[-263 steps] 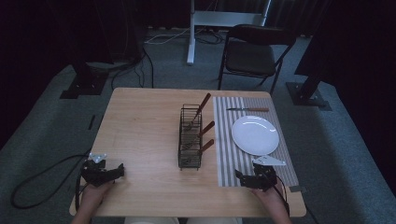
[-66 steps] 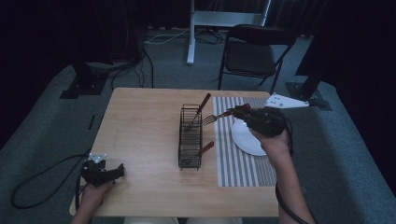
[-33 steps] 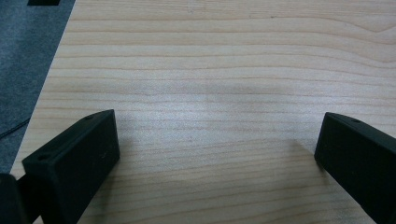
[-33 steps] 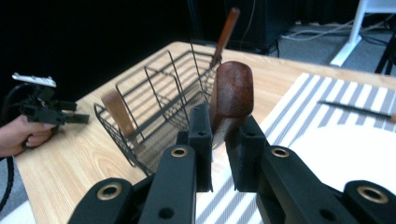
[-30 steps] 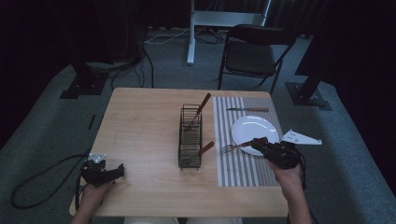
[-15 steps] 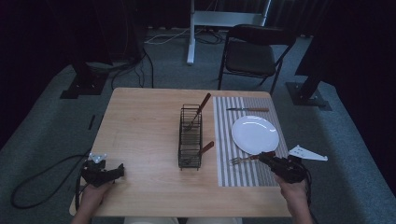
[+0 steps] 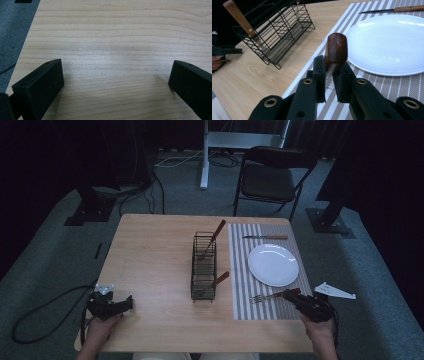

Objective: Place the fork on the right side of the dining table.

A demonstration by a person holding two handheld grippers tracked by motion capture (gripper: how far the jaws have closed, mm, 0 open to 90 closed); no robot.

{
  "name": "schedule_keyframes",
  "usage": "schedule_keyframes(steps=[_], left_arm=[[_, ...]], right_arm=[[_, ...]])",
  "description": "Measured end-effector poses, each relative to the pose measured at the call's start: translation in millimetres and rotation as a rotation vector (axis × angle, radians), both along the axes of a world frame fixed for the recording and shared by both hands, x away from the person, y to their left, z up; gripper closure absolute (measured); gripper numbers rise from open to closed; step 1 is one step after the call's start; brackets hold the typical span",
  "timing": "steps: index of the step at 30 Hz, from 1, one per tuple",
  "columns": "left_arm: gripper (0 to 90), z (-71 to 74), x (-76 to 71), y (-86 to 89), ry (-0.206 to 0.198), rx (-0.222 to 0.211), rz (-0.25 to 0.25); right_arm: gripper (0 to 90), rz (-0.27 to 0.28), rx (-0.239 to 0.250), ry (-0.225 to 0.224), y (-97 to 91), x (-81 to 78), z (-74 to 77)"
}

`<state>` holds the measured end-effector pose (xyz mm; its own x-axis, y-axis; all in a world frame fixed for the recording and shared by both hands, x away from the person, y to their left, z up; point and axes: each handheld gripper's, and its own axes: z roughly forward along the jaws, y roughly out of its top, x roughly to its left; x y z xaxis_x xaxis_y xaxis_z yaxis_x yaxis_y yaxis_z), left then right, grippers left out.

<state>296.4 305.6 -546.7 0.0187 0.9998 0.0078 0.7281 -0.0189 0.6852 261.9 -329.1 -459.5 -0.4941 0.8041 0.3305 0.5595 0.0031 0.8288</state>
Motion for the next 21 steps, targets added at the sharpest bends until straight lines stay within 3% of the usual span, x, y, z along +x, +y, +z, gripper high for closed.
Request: schedule_keyframes(steps=[13, 21], left_arm=[[0.2, 0.1, -0.3, 0.1, 0.001, 0.001, 0.000], [0.3, 0.1, -0.5, 0.1, 0.001, 0.001, 0.000]], right_arm=[[80.7, -0.024, 0.107, 0.032, -17.3, 0.0, -15.8], [75.5, -0.045, 0.109, 0.049, -26.0, 1.7, -23.6]])
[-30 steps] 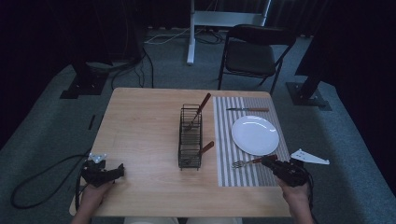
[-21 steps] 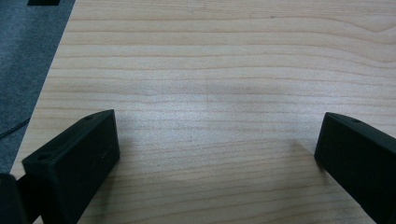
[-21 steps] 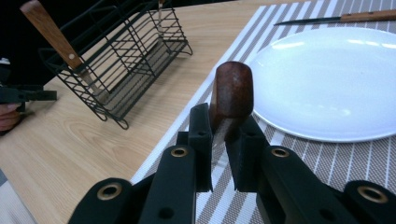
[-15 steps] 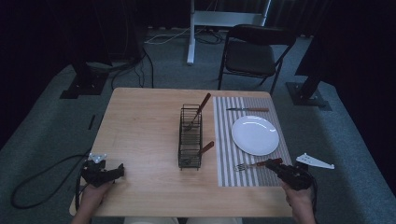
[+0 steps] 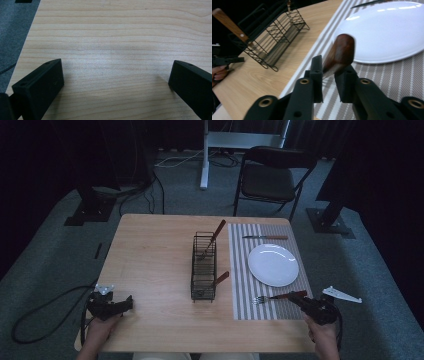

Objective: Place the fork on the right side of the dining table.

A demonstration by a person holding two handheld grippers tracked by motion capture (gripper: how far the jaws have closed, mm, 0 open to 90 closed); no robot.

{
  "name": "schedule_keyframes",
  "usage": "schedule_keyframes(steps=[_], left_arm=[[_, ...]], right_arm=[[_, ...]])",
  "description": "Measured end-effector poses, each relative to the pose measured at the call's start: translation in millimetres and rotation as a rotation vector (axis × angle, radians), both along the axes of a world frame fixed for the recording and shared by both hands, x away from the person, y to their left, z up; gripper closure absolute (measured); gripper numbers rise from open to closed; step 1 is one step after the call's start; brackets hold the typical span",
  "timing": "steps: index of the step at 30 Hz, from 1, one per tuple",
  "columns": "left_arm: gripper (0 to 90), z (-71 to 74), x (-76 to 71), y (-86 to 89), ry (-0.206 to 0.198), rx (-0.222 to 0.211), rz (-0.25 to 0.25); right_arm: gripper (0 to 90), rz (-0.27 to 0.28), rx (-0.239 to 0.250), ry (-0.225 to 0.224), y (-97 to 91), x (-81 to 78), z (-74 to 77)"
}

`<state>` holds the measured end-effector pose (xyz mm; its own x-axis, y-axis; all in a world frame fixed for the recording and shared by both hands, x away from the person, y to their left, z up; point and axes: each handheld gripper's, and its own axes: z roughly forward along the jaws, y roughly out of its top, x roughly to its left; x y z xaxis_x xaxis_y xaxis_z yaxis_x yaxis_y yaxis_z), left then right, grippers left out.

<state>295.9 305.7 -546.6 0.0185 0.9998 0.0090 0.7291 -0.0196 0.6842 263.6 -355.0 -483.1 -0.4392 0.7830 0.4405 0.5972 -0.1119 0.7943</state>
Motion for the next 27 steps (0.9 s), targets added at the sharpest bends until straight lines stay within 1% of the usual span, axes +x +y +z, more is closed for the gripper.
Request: schedule_keyframes(steps=[2, 5, 11, 12, 13, 15, 18, 22, 25, 27], left_arm=[[0.3, 0.0, 0.0, 0.0, 0.000, 0.000, 0.000], [0.2, 0.0, 0.0, 0.0, 0.000, 0.000, 0.000], [0.3, 0.0, 0.0, 0.0, 0.000, 0.000, 0.000], [0.2, 0.0, 0.0, 0.0, 0.000, 0.000, 0.000], [0.2, 0.0, 0.0, 0.0, 0.000, 0.000, 0.000], [0.2, 0.0, 0.0, 0.0, 0.000, 0.000, 0.000], [0.2, 0.0, 0.0, 0.0, 0.000, 0.000, 0.000], [0.3, 0.0, 0.0, 0.0, 0.000, 0.000, 0.000], [0.3, 0.0, 0.0, 0.0, 0.000, 0.000, 0.000], [0.2, 0.0, 0.0, 0.0, 0.000, 0.000, 0.000]], right_arm=[[73.1, -0.005, 0.000, 0.011, -2.4, 0.5, -2.6], [72.4, -0.021, -0.007, 0.018, -6.1, 0.7, -7.1], [68.8, -0.055, -0.009, 0.040, -13.4, 3.0, -20.3], [66.7, -0.062, -0.026, 0.052, -14.4, 4.7, -24.3], [66.7, -0.062, -0.026, 0.052, -14.4, 4.7, -24.3], [65.4, -0.066, -0.032, 0.065, -15.9, 6.7, -29.5], [63.4, -0.076, -0.038, 0.073, -18.0, 8.8, -35.0], [57.6, -0.080, -0.042, 0.090, -21.2, 12.5, -43.1], [55.0, -0.086, -0.072, 0.103, -22.7, 16.6, -48.1], [52.9, -0.087, -0.082, 0.108, -23.5, 19.5, -51.2]])
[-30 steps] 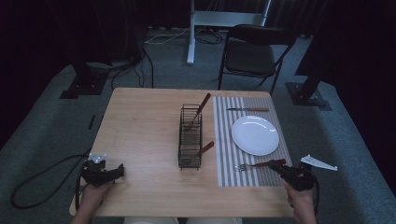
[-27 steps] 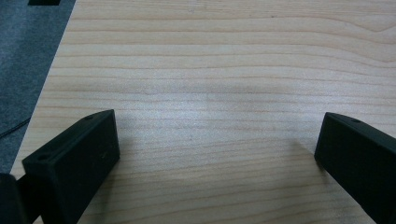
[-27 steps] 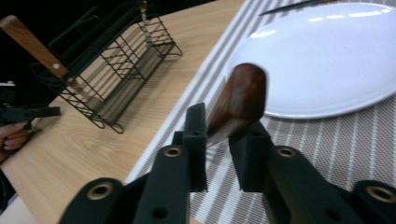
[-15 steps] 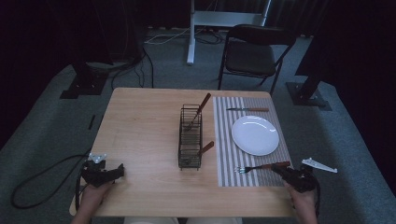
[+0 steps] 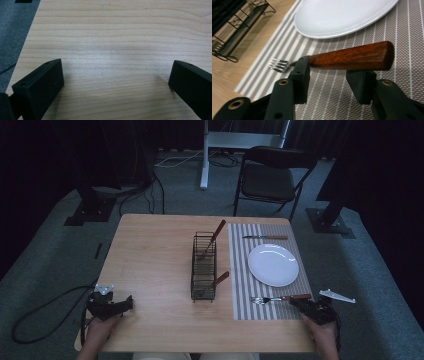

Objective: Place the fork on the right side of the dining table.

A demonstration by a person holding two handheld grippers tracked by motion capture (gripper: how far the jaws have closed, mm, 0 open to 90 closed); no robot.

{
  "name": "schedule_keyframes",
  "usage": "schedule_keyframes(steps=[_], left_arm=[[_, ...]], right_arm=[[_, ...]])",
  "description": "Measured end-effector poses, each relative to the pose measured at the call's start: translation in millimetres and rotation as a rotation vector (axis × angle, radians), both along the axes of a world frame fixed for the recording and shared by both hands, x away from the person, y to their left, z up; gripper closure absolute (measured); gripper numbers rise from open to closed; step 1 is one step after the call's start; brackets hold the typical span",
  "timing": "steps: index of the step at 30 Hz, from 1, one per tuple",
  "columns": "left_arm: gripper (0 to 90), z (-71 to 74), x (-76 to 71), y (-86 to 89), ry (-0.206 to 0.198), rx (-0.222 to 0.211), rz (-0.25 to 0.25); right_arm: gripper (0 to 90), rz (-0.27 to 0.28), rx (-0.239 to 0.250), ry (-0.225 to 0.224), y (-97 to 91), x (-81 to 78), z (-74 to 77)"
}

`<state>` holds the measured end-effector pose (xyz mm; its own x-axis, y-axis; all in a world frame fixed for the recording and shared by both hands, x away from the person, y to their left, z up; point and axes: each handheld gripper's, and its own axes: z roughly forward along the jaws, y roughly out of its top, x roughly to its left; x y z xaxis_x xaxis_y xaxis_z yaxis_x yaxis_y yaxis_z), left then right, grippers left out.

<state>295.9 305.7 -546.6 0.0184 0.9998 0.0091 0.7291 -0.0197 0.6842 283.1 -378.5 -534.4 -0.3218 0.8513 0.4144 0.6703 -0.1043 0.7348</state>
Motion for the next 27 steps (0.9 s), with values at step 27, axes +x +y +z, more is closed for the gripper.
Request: schedule_keyframes(steps=[27], left_arm=[[0.3, 0.0, -0.2, 0.0, 0.000, 0.000, 0.000]], right_arm=[[26.8, -0.172, -0.214, 0.014, 28.5, -10.9, -12.4]])
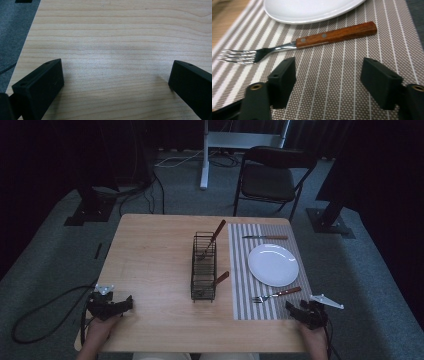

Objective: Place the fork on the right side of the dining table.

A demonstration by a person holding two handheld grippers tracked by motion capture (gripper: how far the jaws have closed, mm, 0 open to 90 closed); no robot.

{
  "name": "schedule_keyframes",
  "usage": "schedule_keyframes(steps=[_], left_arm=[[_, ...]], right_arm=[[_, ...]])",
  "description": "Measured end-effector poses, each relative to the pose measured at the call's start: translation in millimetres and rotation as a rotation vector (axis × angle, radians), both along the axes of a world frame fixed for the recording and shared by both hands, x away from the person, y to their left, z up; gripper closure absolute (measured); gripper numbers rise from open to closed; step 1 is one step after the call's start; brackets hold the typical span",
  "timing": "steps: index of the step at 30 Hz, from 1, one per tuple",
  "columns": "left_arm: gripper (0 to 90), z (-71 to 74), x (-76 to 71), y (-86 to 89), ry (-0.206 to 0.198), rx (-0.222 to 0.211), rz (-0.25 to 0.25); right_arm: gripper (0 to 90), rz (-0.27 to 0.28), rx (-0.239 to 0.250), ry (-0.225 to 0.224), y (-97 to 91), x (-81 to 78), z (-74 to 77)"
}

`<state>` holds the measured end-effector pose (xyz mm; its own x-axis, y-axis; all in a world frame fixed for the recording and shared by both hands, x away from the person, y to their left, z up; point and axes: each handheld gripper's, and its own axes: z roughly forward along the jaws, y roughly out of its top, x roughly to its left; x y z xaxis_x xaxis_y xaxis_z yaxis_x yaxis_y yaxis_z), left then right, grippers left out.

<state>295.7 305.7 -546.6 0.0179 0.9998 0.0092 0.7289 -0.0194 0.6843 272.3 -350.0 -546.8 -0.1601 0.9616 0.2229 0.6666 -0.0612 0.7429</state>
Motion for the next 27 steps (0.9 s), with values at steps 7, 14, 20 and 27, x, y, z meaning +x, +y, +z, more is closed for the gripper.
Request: schedule_keyframes(steps=[7, 14, 20, 27], left_arm=[[0.2, 0.0, 0.0, 0.0, 0.000, 0.000, 0.000], [0.3, 0.0, 0.0, 0.0, 0.000, 0.000, 0.000], [0.2, 0.0, 0.0, 0.0, 0.000, 0.000, 0.000], [0.2, 0.0, 0.0, 0.0, 0.000, 0.000, 0.000]], right_arm=[[13.1, -0.072, -0.068, -0.014, 10.4, -10.1, 0.0], [12.6, -0.063, -0.082, -0.041, 24.7, -16.5, 1.9], [12.7, 0.007, -0.117, -0.047, 58.9, -13.2, 6.1], [12.7, -0.005, -0.179, -0.050, 85.2, 1.0, 4.0]])
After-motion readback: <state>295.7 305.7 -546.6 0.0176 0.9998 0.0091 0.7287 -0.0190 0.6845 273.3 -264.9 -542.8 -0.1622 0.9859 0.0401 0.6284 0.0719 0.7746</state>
